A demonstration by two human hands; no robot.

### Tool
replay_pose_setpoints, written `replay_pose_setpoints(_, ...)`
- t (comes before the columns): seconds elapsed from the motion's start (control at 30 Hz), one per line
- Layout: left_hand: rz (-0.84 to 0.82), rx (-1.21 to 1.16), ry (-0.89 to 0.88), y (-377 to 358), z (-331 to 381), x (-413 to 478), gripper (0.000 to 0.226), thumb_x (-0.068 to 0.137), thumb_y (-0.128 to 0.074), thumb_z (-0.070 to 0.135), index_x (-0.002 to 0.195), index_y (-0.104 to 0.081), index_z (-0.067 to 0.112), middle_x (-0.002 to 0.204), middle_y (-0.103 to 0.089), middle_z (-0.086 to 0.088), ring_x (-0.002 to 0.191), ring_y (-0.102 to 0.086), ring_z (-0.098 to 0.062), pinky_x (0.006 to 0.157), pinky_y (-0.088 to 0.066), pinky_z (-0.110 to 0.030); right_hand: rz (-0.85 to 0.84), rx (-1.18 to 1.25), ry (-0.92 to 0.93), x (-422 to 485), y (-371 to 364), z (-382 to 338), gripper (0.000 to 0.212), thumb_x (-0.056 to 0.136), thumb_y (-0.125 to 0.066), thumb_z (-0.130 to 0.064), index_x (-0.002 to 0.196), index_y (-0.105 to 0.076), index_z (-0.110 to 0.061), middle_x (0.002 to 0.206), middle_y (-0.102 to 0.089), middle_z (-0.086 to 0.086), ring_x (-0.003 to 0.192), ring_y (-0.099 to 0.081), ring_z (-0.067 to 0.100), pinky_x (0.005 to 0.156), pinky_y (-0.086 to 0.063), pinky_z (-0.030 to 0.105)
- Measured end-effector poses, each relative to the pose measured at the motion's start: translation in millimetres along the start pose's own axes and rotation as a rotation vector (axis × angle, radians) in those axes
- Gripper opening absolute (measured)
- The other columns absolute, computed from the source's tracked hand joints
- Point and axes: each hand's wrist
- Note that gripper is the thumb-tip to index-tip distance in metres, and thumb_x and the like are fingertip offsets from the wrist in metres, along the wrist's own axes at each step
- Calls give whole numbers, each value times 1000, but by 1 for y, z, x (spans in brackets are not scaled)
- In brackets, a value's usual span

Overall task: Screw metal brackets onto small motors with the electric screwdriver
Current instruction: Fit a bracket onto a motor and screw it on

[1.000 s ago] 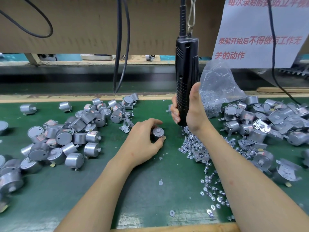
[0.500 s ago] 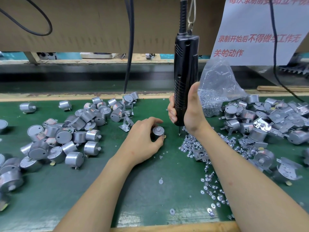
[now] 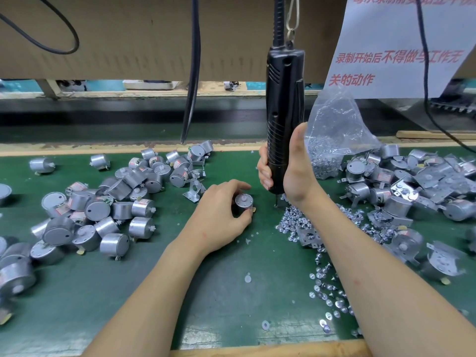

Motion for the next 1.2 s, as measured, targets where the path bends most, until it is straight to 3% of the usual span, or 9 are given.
replay_pose_setpoints(0.33,-5,1,4,0,-1,0,41,86,-69,29,125,-60,21,110,-67,7,103,-57,-14,91,-43,-27,14,-7,8,-1,0,1,86,54,-43,-105,60,-52,-19,51,-45,3,39,-41,18,45,-35,26)
replay_pose_setpoints(0.73,-14,-10,8,-1,-3,0,42,85,-69,29,125,-60,22,110,-67,8,101,-57,-14,88,-43,-24,45,-7,43,0,0,2,83,59,-41,-103,58,-54,-21,50,-47,2,38,-41,19,45,-37,25)
replay_pose_setpoints(0.9,-40,13,-7,-3,-5,0,42,85,-67,31,126,-59,25,114,-64,10,107,-53,-13,88,-35,-18,43,17,43,1,-1,1,86,58,-42,-103,60,-54,-18,50,-47,4,39,-41,20,46,-38,25)
replay_pose_setpoints(1.2,-37,29,-14,-3,-5,1,40,85,-67,29,124,-60,24,112,-65,9,104,-53,-15,88,-36,-19,56,8,50,0,-2,3,85,59,-43,-102,60,-54,-18,50,-46,3,38,-40,19,44,-37,24)
Point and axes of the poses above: each hand's wrist, its own x-axis towards the middle knuckle, its own y-axis out of the back of the hand, z = x × y
